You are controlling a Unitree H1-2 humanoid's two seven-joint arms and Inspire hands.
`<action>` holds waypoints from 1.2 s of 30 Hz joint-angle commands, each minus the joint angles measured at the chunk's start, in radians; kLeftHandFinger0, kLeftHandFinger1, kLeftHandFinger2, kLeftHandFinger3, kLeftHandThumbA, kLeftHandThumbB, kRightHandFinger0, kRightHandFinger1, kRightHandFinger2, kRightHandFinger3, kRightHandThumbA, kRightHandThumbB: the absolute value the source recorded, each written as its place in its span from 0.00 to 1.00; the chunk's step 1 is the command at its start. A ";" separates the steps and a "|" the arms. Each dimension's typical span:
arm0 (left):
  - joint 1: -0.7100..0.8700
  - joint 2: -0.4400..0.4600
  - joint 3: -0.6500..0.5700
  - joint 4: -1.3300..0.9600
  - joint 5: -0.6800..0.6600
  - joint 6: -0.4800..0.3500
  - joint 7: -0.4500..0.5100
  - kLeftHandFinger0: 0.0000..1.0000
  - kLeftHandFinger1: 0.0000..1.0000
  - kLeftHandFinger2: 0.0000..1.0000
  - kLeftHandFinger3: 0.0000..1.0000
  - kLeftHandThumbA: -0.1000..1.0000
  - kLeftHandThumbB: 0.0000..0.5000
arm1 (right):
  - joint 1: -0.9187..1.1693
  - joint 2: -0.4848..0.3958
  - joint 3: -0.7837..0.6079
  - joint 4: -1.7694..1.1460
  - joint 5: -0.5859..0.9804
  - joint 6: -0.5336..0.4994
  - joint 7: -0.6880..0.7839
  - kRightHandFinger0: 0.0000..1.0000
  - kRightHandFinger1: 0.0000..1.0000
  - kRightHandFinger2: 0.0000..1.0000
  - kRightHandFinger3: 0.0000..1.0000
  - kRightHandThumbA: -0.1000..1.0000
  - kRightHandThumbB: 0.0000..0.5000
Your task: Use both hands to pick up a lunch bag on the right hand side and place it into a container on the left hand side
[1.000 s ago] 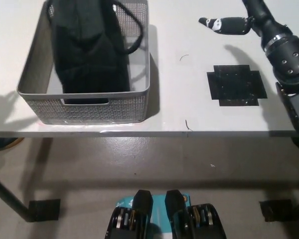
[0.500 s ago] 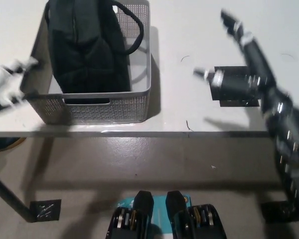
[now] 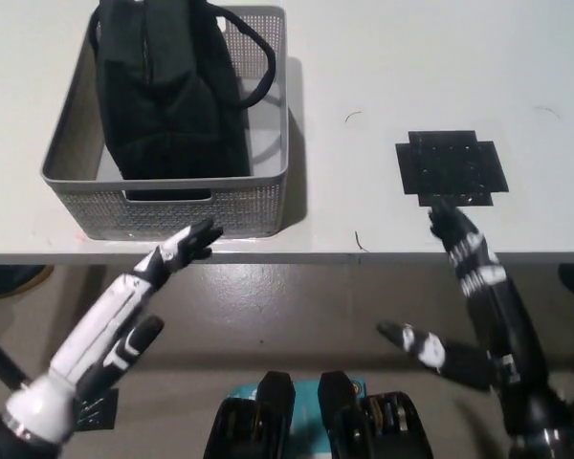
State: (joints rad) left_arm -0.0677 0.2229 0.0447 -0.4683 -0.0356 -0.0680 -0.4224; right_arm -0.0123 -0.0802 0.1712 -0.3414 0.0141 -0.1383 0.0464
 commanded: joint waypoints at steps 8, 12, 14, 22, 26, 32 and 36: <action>0.035 -0.081 0.011 0.404 0.000 -0.246 0.081 1.00 1.00 1.00 1.00 1.00 0.53 | 0.072 0.113 0.018 0.355 0.075 -0.332 0.029 1.00 1.00 1.00 1.00 1.00 0.44; 0.018 -0.105 -0.015 0.591 0.069 -0.295 0.120 1.00 1.00 1.00 1.00 1.00 0.62 | 0.009 0.153 -0.017 0.579 0.075 -0.332 0.027 1.00 1.00 1.00 1.00 1.00 0.42; 0.021 -0.105 -0.027 0.610 0.086 -0.318 0.120 1.00 1.00 1.00 1.00 1.00 0.59 | -0.024 0.177 -0.024 0.633 0.097 -0.332 0.035 1.00 1.00 1.00 1.00 1.00 0.51; 0.048 -0.102 -0.064 0.624 0.051 -0.337 0.099 1.00 1.00 1.00 1.00 1.00 0.54 | -0.036 0.193 -0.013 0.668 0.030 -0.332 0.049 1.00 1.00 1.00 1.00 1.00 0.42; 0.050 -0.099 -0.065 0.627 0.053 -0.354 0.110 1.00 1.00 1.00 1.00 1.00 0.59 | -0.039 0.195 -0.018 0.670 0.037 -0.332 0.062 1.00 1.00 1.00 1.00 1.00 0.40; 0.042 -0.101 -0.060 0.628 0.044 -0.367 0.125 1.00 1.00 1.00 1.00 1.00 0.59 | -0.066 0.194 -0.025 0.684 0.037 -0.332 0.071 1.00 1.00 1.00 1.00 1.00 0.38; 0.040 -0.099 -0.063 0.624 0.048 -0.370 0.132 1.00 1.00 1.00 1.00 1.00 0.53 | -0.078 0.191 -0.030 0.688 0.032 -0.332 0.071 1.00 1.00 1.00 1.00 1.00 0.33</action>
State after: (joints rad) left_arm -0.0160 0.1173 -0.0138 0.1682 0.0134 -0.3740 -0.3208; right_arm -0.0566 0.1035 0.1475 0.3503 0.0495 -0.4099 0.0907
